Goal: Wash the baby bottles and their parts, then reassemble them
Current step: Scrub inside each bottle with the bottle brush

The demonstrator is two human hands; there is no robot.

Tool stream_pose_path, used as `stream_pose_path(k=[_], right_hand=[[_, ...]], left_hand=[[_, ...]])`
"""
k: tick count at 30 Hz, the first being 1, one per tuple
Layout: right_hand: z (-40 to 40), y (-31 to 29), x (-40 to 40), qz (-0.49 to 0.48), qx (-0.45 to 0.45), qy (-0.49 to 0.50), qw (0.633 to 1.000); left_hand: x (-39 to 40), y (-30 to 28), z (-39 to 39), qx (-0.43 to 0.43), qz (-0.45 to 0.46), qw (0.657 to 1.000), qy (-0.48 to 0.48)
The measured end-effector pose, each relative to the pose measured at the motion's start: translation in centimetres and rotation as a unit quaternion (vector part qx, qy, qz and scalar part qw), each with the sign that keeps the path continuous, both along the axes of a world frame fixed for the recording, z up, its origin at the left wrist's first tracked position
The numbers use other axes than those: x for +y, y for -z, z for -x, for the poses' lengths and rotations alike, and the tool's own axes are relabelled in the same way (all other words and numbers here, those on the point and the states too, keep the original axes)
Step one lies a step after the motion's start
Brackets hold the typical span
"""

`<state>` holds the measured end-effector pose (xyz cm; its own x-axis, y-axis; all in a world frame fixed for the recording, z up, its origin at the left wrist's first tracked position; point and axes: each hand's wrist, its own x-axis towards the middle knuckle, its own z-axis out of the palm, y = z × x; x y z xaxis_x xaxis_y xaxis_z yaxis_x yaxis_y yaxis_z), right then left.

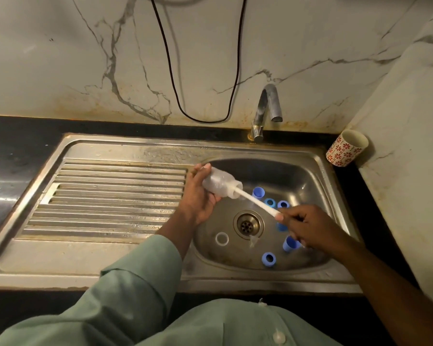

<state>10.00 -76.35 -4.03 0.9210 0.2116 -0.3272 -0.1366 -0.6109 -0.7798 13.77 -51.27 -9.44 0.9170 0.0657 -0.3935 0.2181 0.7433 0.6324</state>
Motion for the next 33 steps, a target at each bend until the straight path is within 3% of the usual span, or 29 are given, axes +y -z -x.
stream_pose_path(k=[3,6,10,12,15,17,18,21,22,24,26,31,33], right_hand=[[1.3,1.2,2.4,0.048,-0.010,0.030,0.998],[1.3,0.2,2.6,0.114,-0.012,-0.041,0.993],[-0.9,-3.2,-0.9,0.020,0.120,-0.124,0.985],[-1.7,-3.3,-1.7,-0.025,0.118,-0.108,0.987],[-1.3,-1.4,-1.1,-0.027,0.036,-0.046,0.998],[-0.3,-0.2,-0.4,0.082,-0.075,-0.019,0.994],[0.2,0.2,-0.3,0.166,-0.155,-0.018,0.974],[0.7,0.3,-0.9,0.344,-0.400,0.006,0.850],[0.6,0.1,-1.1,0.375,-0.437,0.019,0.818],[0.2,0.2,-1.0,0.400,-0.461,0.013,0.792],[-0.4,0.2,-1.3,0.368,-0.471,-0.013,0.802],[-1.7,-0.1,-3.6,0.210,-0.426,-0.155,0.866],[-1.5,-0.4,-3.2,0.153,-0.402,-0.120,0.895]], left_hand=[[-1.2,-0.7,-0.6,0.026,-0.108,0.993,-0.043],[-0.9,-0.8,-0.6,0.012,-0.164,0.984,-0.061],[0.5,-0.9,-0.6,-0.008,-0.169,0.984,-0.053],[0.5,-1.1,-0.2,-0.003,-0.156,0.987,-0.035],[0.6,-1.1,0.4,0.006,-0.126,0.990,-0.056],[0.8,-1.3,0.6,0.022,-0.122,0.988,-0.094],[1.0,-1.3,0.6,0.033,-0.126,0.986,-0.106],[1.1,-1.6,0.9,0.073,-0.125,0.984,-0.107],[1.0,-1.6,0.9,0.092,-0.118,0.984,-0.098],[1.2,-1.7,0.9,0.122,-0.078,0.986,-0.081],[1.4,-2.4,0.6,0.122,-0.053,0.988,-0.074],[2.2,-3.5,0.3,0.141,-0.070,0.986,-0.060],[2.1,-3.8,0.4,0.165,-0.066,0.982,-0.070]])
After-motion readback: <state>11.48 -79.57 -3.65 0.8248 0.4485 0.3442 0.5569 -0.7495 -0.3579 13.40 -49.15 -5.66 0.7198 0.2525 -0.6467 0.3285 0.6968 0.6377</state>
